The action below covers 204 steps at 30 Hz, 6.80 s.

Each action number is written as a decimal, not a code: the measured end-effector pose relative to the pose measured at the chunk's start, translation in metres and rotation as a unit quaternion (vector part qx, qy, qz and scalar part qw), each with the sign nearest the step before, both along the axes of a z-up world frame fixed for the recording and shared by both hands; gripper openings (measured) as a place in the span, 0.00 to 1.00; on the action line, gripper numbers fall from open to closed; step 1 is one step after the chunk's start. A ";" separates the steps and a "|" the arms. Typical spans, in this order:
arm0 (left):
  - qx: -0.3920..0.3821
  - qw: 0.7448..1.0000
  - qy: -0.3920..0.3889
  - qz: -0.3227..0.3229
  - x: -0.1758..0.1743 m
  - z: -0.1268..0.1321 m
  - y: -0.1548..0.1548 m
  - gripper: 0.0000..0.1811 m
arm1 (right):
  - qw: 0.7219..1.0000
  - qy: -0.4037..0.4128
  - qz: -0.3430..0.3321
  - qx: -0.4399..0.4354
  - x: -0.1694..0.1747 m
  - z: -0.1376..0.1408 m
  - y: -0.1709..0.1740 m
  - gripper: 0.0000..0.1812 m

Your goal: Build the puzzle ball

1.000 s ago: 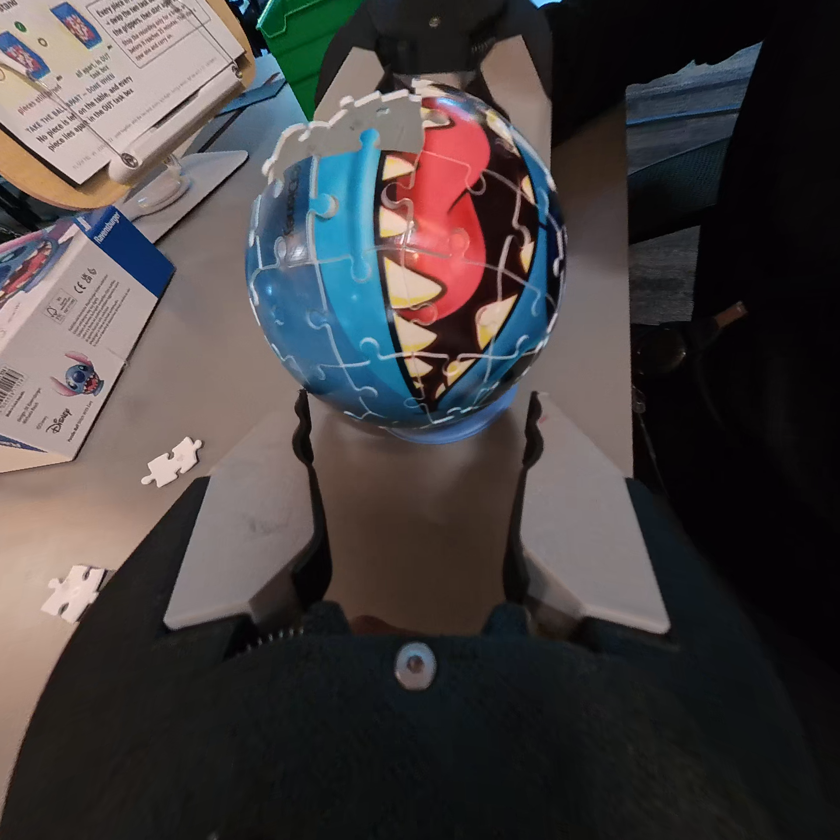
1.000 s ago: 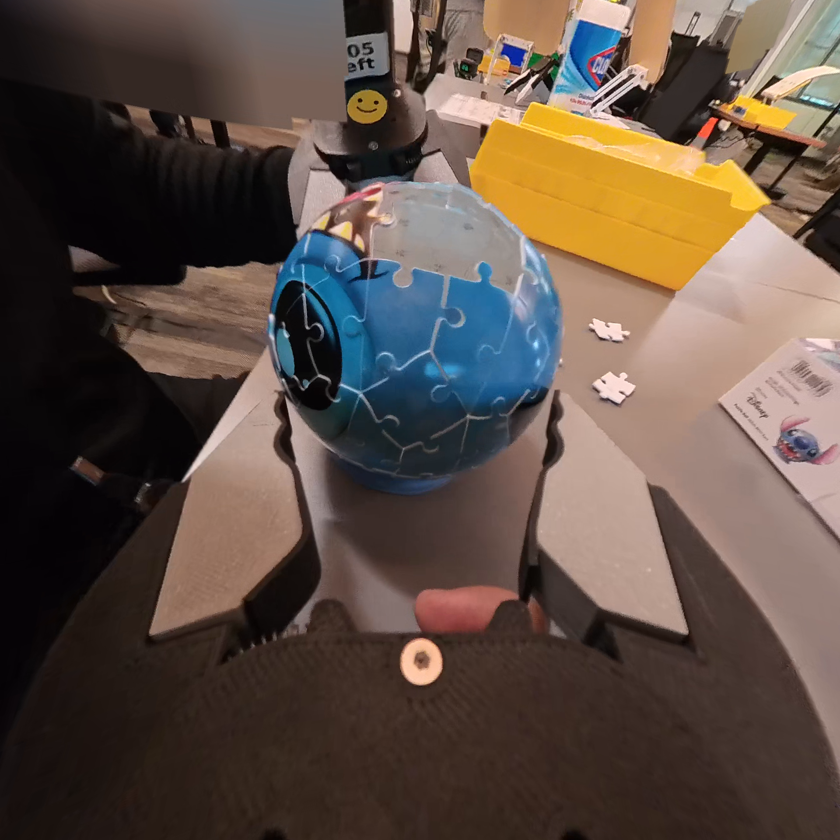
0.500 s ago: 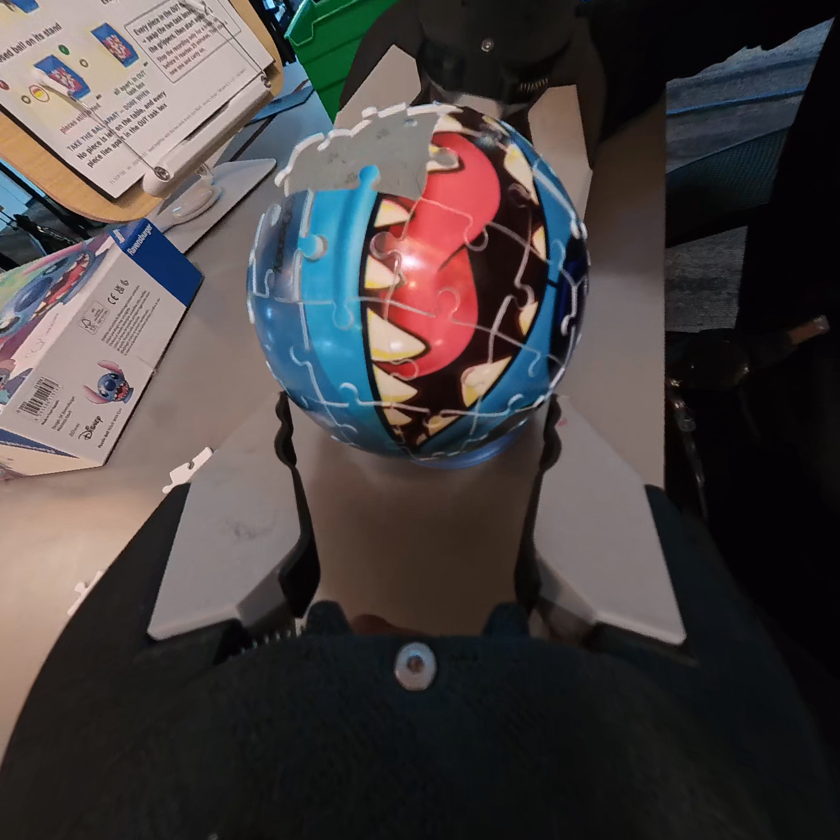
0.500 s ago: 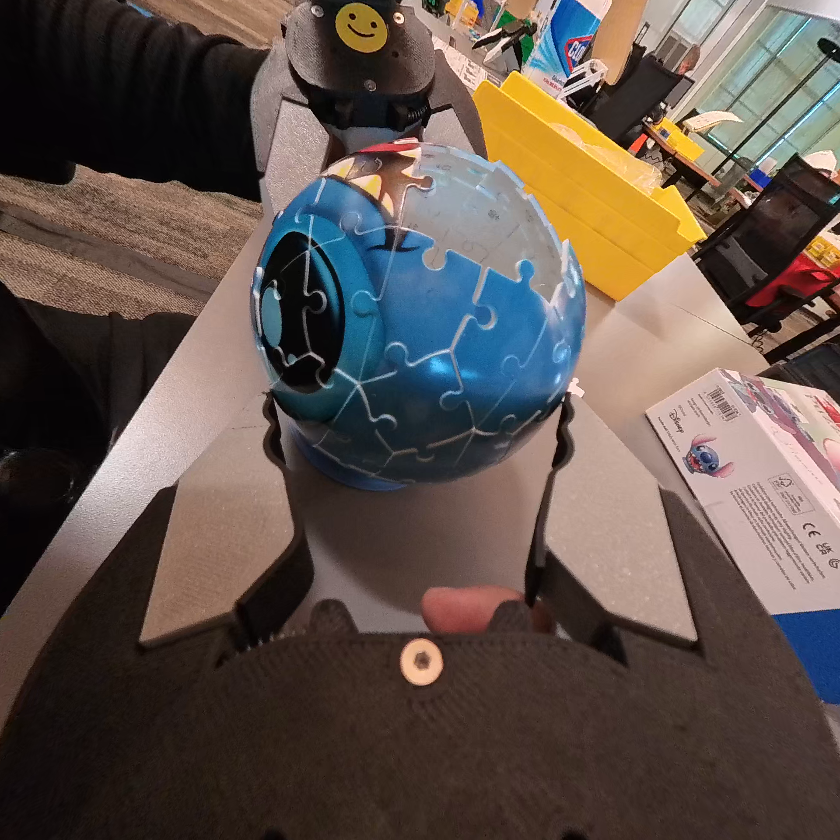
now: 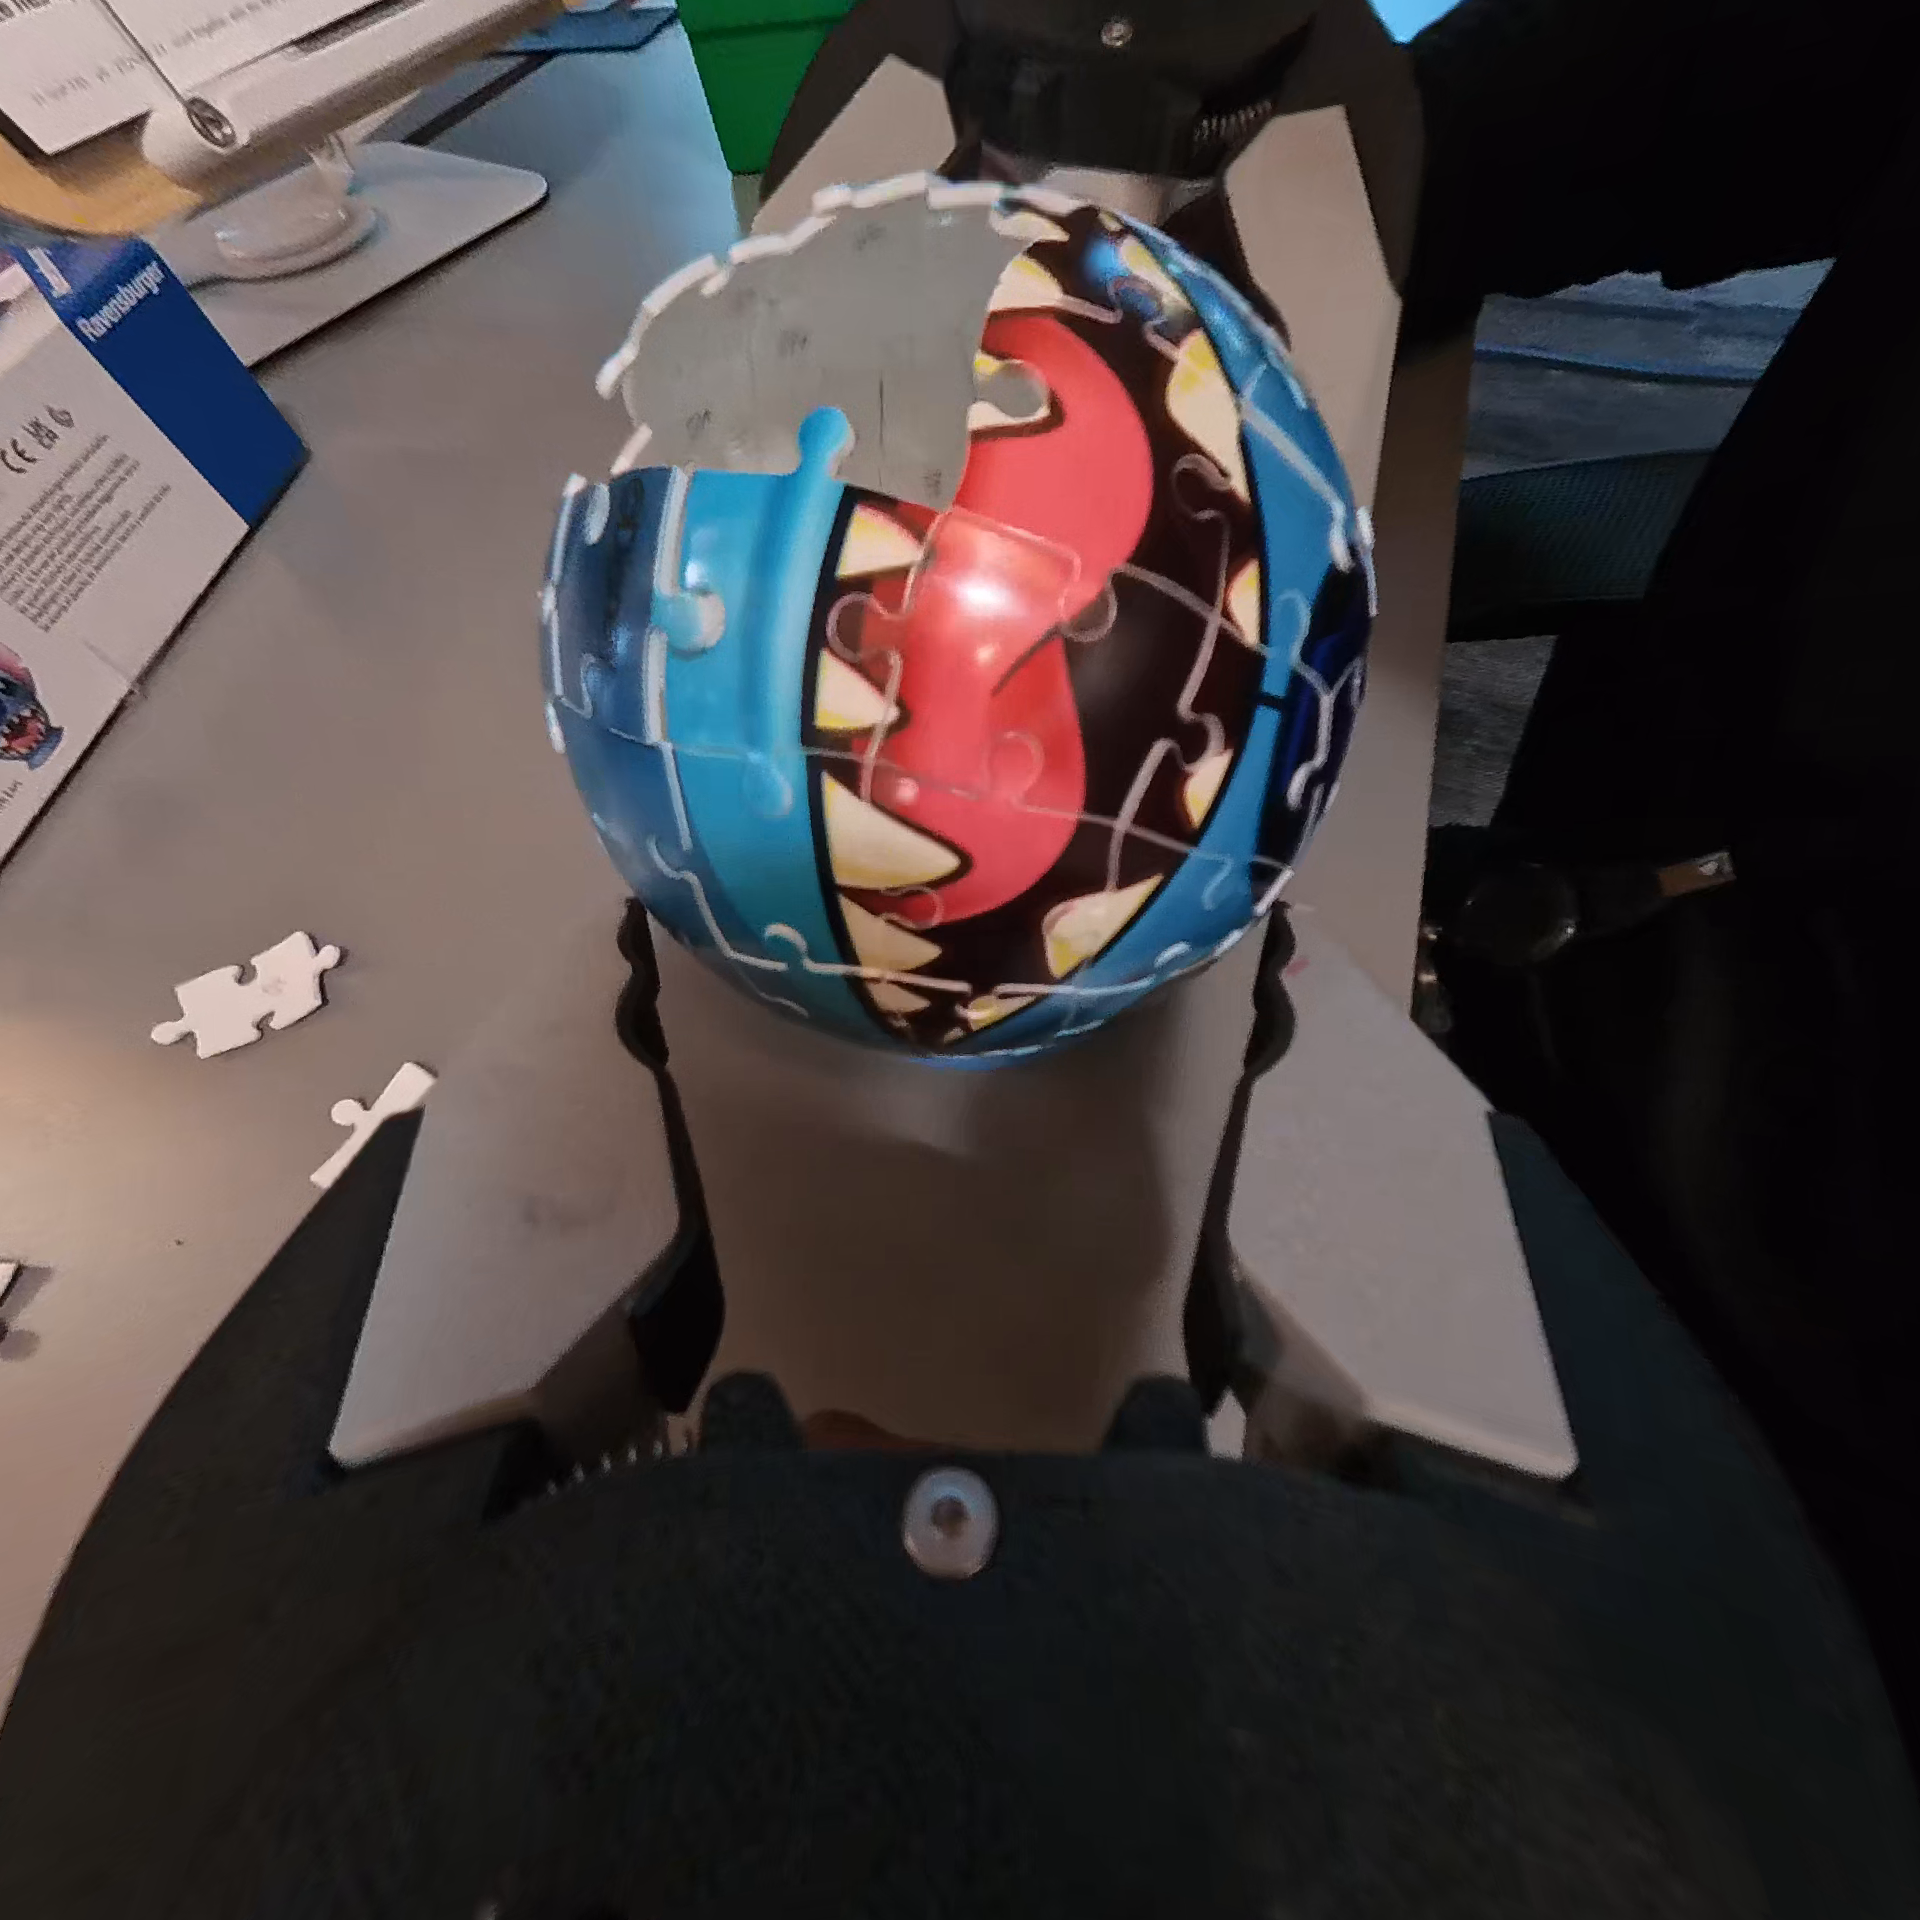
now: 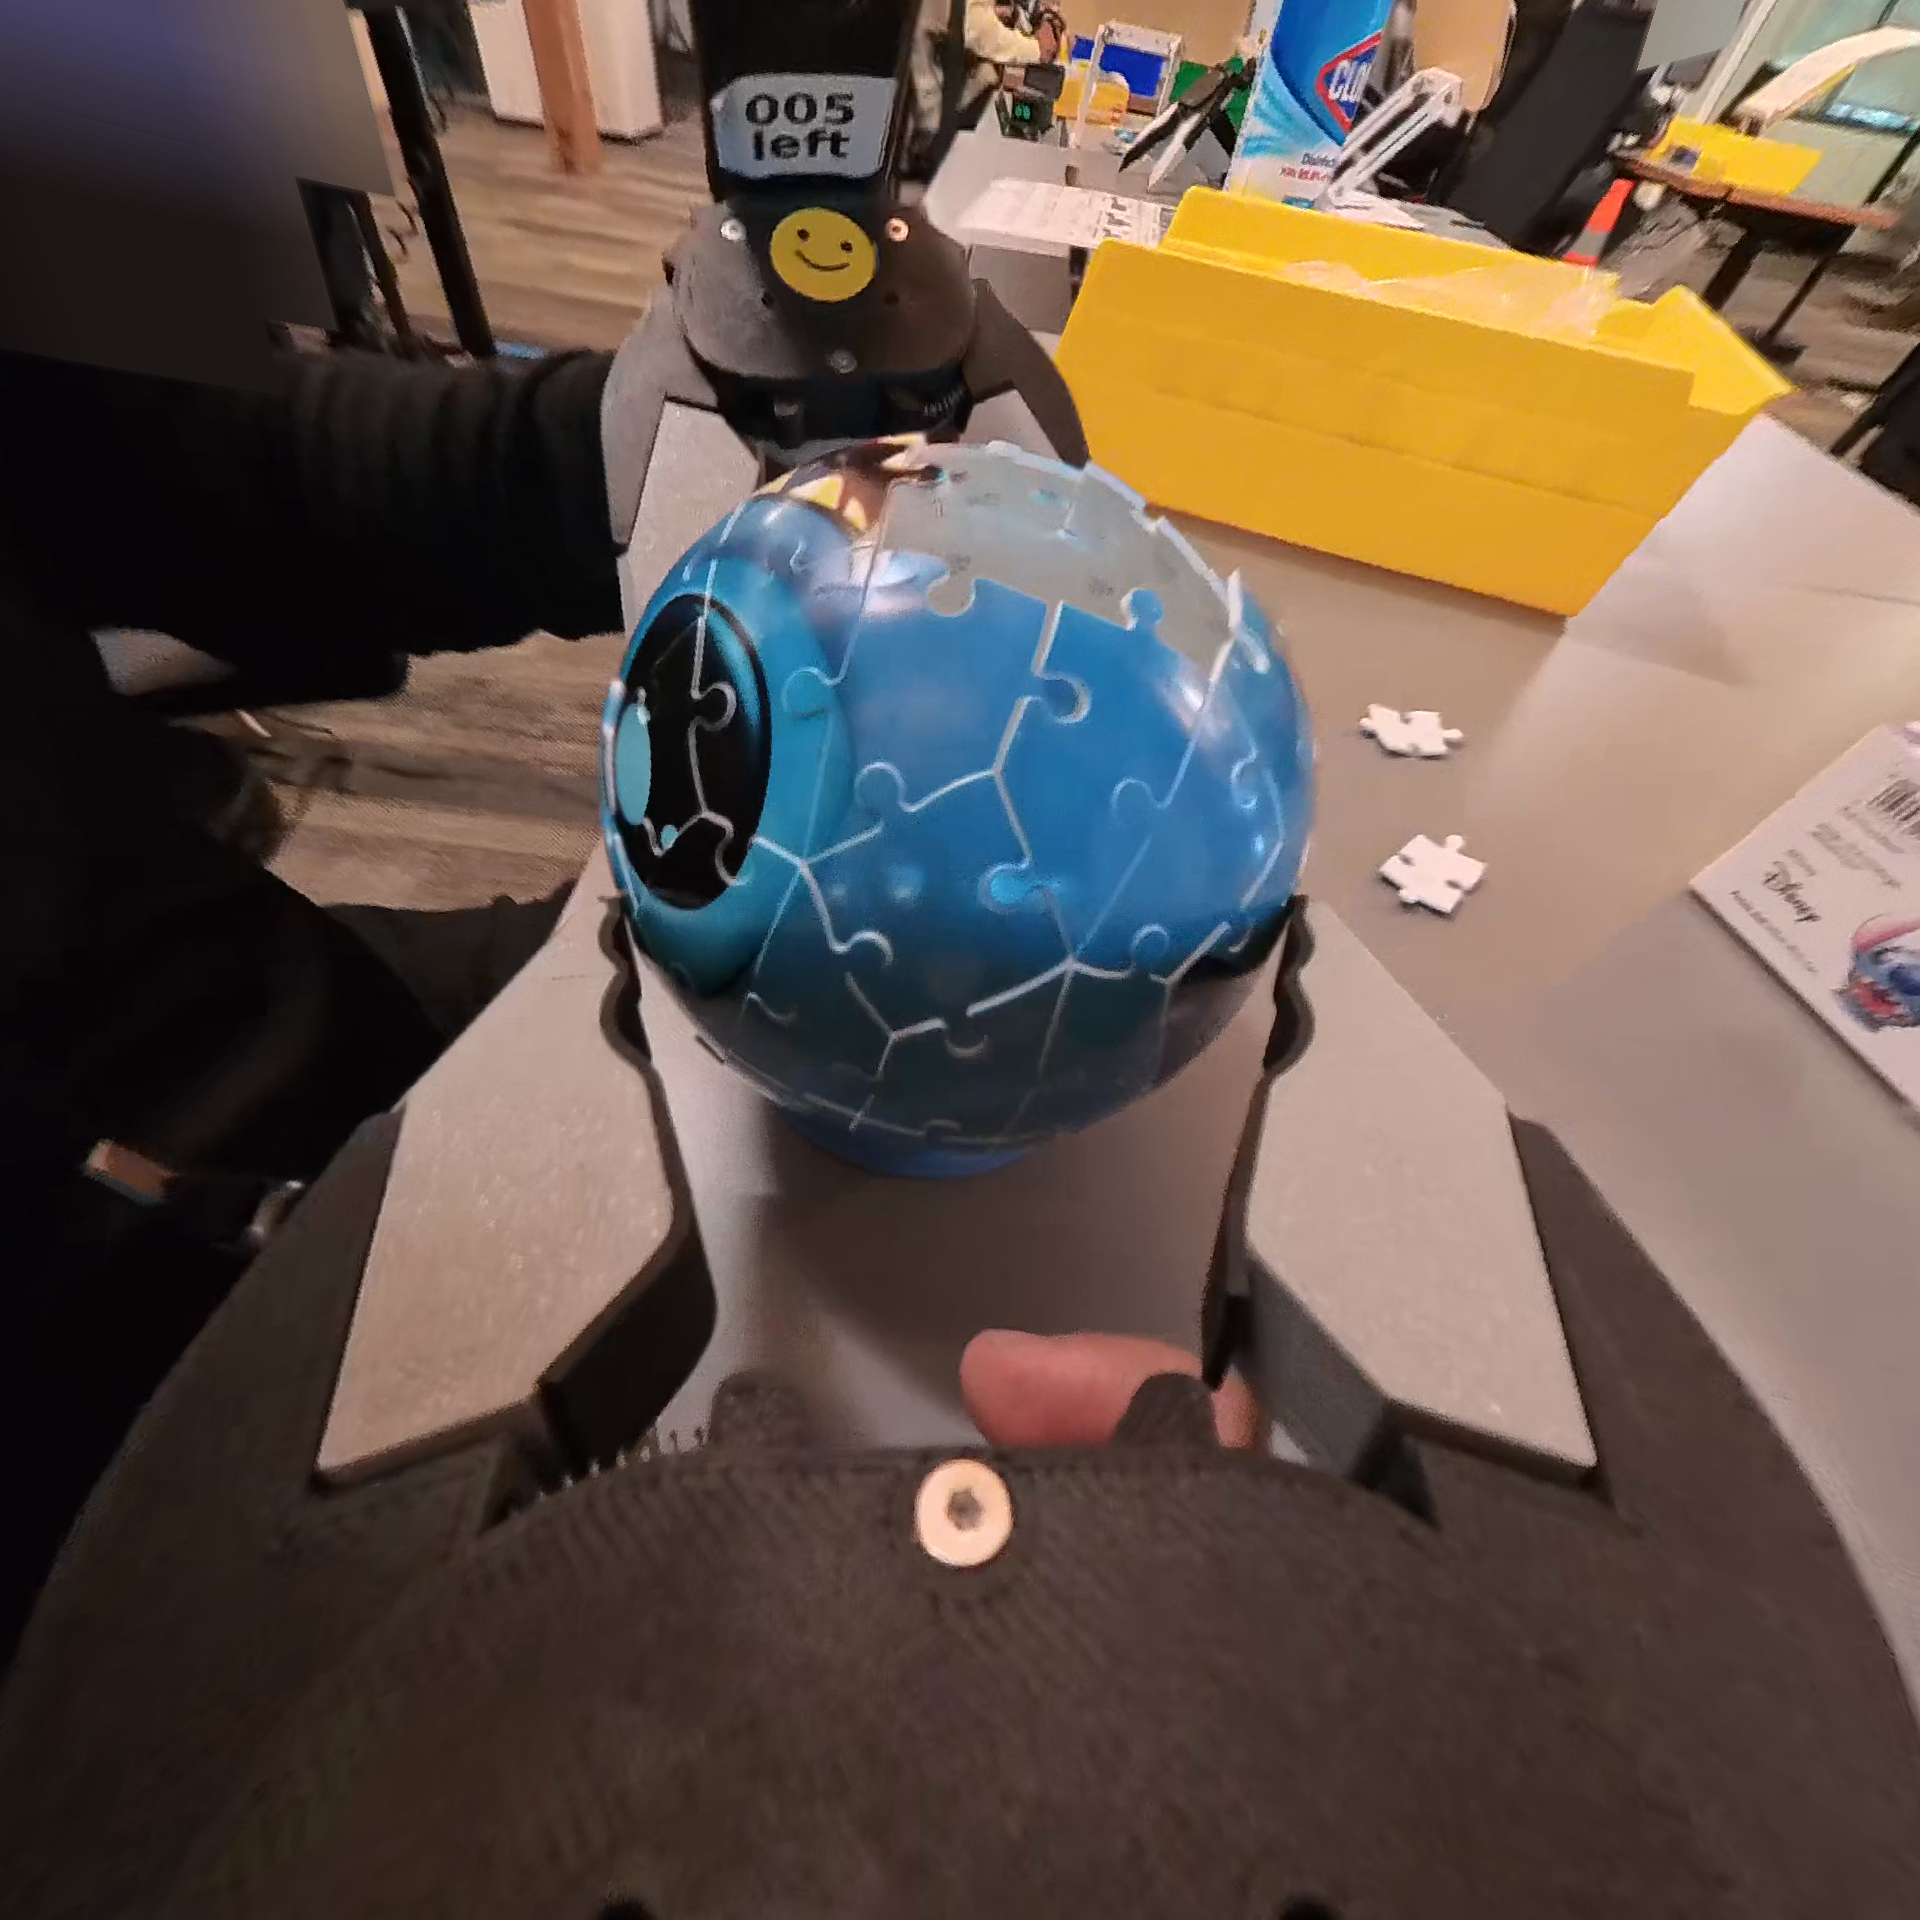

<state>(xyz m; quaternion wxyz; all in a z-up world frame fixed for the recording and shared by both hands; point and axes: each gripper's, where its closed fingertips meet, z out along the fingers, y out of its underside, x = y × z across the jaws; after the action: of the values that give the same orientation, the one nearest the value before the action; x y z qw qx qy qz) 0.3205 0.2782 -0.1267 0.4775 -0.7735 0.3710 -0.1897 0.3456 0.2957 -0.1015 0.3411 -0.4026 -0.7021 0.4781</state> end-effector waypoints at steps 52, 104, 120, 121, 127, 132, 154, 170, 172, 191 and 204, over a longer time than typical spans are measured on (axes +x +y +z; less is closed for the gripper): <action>0.012 0.998 0.055 0.013 -0.013 0.007 -0.010 0.53 | 1.000 0.014 0.009 0.007 0.006 0.002 0.015 0.62; -0.157 0.962 0.160 0.155 -0.125 -0.035 0.149 0.20 | 0.994 0.085 -0.070 -0.012 0.035 0.054 0.083 0.53; 0.355 0.887 0.252 0.155 -0.061 0.107 0.178 0.21 | 0.968 -0.007 -0.195 -0.159 -0.078 0.079 0.161 0.25; 0.365 0.882 0.252 0.161 -0.062 0.110 0.177 0.21 | 0.967 -0.011 -0.193 -0.168 -0.087 0.077 0.159 0.24; 0.368 0.887 0.220 0.169 -0.071 0.111 0.171 0.21 | 0.968 -0.002 -0.141 -0.206 -0.107 0.078 0.145 0.06; 0.356 0.894 0.205 0.177 -0.077 0.107 0.170 0.19 | 0.978 -0.019 -0.144 -0.148 -0.112 0.074 0.146 0.00; 0.220 0.973 0.021 0.063 -0.056 0.093 0.143 0.02 | 0.976 -0.098 -0.094 0.172 -0.086 0.069 0.122 0.00; 0.160 0.986 -0.007 0.047 -0.055 0.082 0.140 0.00 | 0.982 -0.110 -0.070 0.134 -0.085 0.066 0.116 0.01; 0.162 0.985 -0.009 0.051 -0.057 0.083 0.140 0.00 | 0.983 -0.107 -0.070 0.129 -0.084 0.068 0.117 0.01; 0.147 0.982 -0.108 0.048 -0.061 0.103 0.136 0.00 | 0.992 -0.083 -0.060 0.072 -0.084 0.079 0.120 0.00; 0.121 0.985 -0.117 0.041 -0.054 0.096 0.136 0.00 | 0.994 -0.058 -0.062 0.061 -0.088 0.087 0.112 0.00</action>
<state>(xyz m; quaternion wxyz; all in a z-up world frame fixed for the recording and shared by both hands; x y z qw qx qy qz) 0.2667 0.4142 -0.0305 0.6155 -0.6967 0.3007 -0.2130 0.2580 0.4077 -0.0145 0.3526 -0.4509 -0.7225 0.3878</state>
